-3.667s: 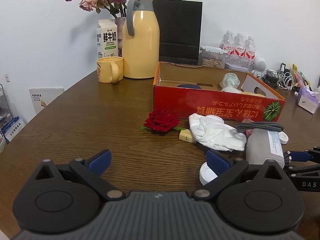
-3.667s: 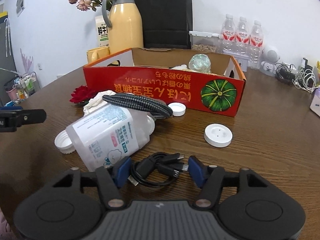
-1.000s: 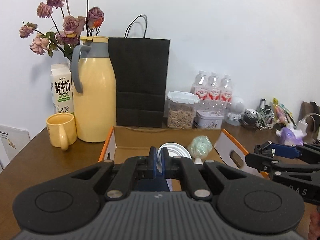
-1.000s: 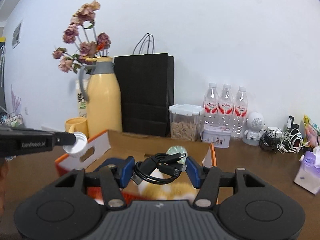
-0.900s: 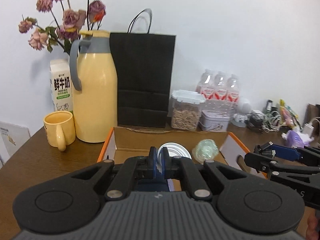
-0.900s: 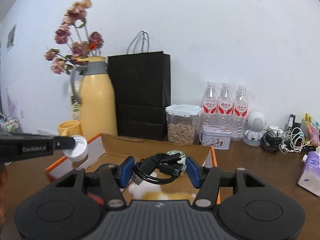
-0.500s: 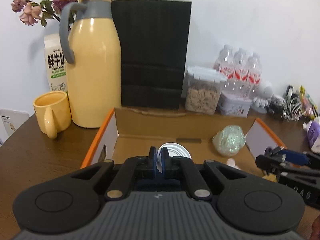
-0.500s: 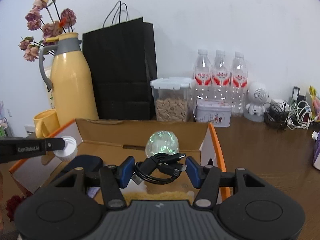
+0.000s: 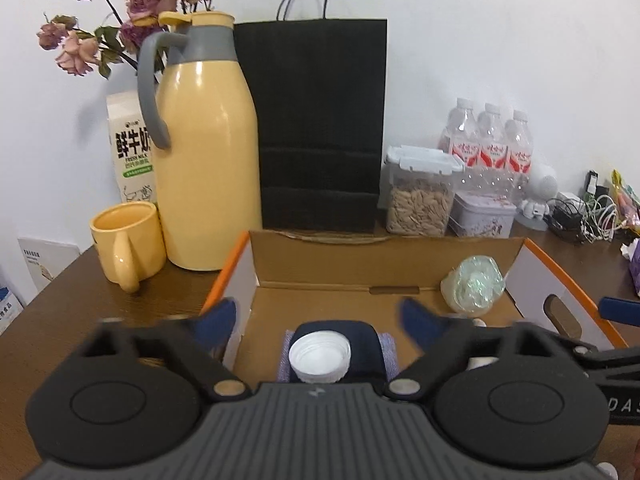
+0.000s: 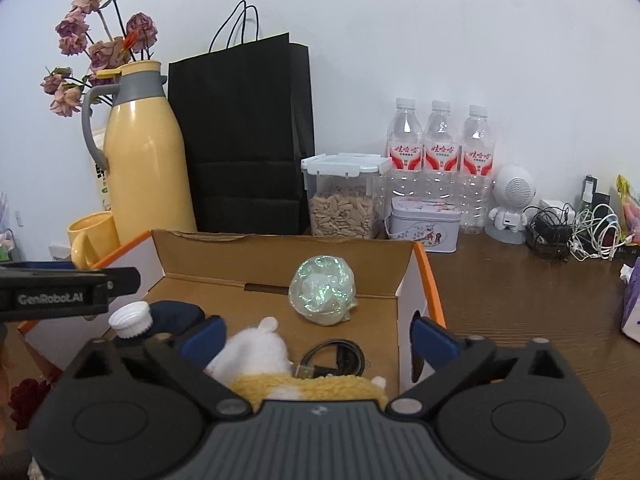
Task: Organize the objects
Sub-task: 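Carry the cable and white cap into the box and open both grippers, then withdraw both tools from the box back toward the table items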
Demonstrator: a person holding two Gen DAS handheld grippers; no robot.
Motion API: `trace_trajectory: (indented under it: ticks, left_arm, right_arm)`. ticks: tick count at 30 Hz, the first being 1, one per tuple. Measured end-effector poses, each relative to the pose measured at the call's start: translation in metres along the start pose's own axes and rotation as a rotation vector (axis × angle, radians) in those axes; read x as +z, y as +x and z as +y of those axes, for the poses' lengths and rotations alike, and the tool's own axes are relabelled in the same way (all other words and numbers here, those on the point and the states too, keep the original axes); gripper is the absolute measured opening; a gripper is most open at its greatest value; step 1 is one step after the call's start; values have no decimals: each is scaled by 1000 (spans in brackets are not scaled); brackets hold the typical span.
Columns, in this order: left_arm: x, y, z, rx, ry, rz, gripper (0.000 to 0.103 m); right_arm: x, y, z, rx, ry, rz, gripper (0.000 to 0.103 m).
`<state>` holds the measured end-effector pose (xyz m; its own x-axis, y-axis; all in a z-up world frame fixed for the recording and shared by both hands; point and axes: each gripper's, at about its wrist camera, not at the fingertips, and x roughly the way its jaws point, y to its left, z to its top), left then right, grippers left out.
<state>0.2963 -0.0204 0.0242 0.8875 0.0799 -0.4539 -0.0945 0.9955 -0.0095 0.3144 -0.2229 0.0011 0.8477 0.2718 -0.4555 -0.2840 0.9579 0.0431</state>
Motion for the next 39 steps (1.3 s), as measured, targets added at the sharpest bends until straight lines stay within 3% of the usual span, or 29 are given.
trace_trajectory:
  ticks: [13, 24, 39]
  left_arm:
    - [6, -17, -1, 1, -8, -42, 103]
    - [4, -79, 6, -31, 6, -119, 103]
    - [-29, -160, 31, -23, 45, -122, 103]
  right_arm:
    - [6, -17, 0, -7, -7, -25, 103]
    - [5, -73, 11, 18, -42, -93, 103]
    - [-32, -154, 30, 46, -68, -65, 103]
